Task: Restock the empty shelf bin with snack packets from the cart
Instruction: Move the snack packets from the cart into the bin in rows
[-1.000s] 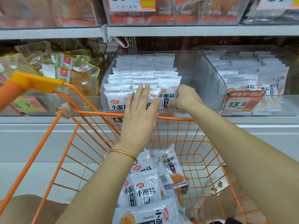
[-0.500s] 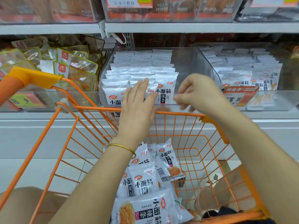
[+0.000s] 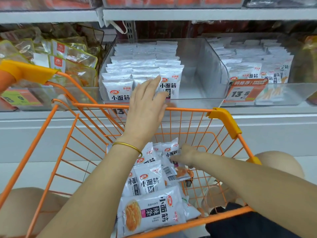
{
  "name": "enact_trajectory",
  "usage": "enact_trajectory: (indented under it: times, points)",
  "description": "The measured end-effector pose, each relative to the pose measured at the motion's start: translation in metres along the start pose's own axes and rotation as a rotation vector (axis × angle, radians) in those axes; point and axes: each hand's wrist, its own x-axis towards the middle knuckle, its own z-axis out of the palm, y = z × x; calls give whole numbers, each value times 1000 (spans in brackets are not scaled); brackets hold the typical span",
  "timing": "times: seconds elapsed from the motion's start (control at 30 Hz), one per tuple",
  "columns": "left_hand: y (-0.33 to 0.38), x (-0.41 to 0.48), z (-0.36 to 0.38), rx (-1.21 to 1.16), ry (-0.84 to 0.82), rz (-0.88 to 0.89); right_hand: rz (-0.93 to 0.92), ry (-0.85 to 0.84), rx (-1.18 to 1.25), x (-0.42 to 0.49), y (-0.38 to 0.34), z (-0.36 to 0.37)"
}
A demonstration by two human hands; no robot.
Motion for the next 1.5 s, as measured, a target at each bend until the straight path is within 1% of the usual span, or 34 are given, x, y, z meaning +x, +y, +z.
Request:
enact_trajectory:
  times: [0.07, 0.1, 0.27, 0.33, 0.4, 0.47, 0.53, 0.63, 0.73, 0.8, 0.87, 0.93, 1.0, 1.07, 1.13, 1.23, 1.3, 1.4, 1.5]
  points:
    - [0, 0, 0, 5, -5, 4, 36, -20, 79, 2, 2, 3]
    - [0, 0, 0, 5, -5, 5, 44, -37, 79, 2, 2, 4]
    - [5, -3, -3, 16, 42, -31, 72, -69, -6, -9, -5, -20]
    - [7, -3, -3, 11, 73, -30, 9, -60, -102, -24, -10, -38]
    - [8, -1, -4, -5, 96, -18, -91, -65, -142, -47, -15, -55]
    - [9, 0, -5, -9, 116, -31, -188, -91, -90, -69, -15, -69]
    - [8, 1, -6, -6, 124, -73, -285, -81, 53, -89, -13, -83]
    - [3, 0, -6, 8, 98, -150, -412, 45, 350, -110, -14, -110]
    - [0, -2, -2, 20, 40, -180, -512, 248, 623, -109, -26, -134]
    - [0, -5, 0, 14, -7, -183, -576, 371, 720, -100, -39, -145]
    - [-1, -7, 3, 24, -36, -165, -627, 462, 755, -88, -52, -153]
    - [-1, -8, 4, 24, -54, -163, -640, 518, 737, -73, -63, -156]
    - [-1, -8, 5, 18, -60, -169, -615, 518, 691, -60, -70, -154]
    - [-1, -8, 5, 13, -64, -170, -569, 517, 593, -48, -74, -149]
    - [-1, -9, 4, 12, -71, -167, -532, 583, 494, -38, -76, -146]
    - [-1, -8, 4, 10, -73, -164, -521, 662, 440, -26, -77, -141]
    - [-1, -8, 4, 7, -73, -163, -449, 720, 270, -17, -73, -135]
    - [-1, -8, 5, 1, -71, -161, -268, 742, -26, -9, -73, -124]
    - [-1, -7, 4, -3, -67, -161, -155, 726, -67, -6, -78, -123]
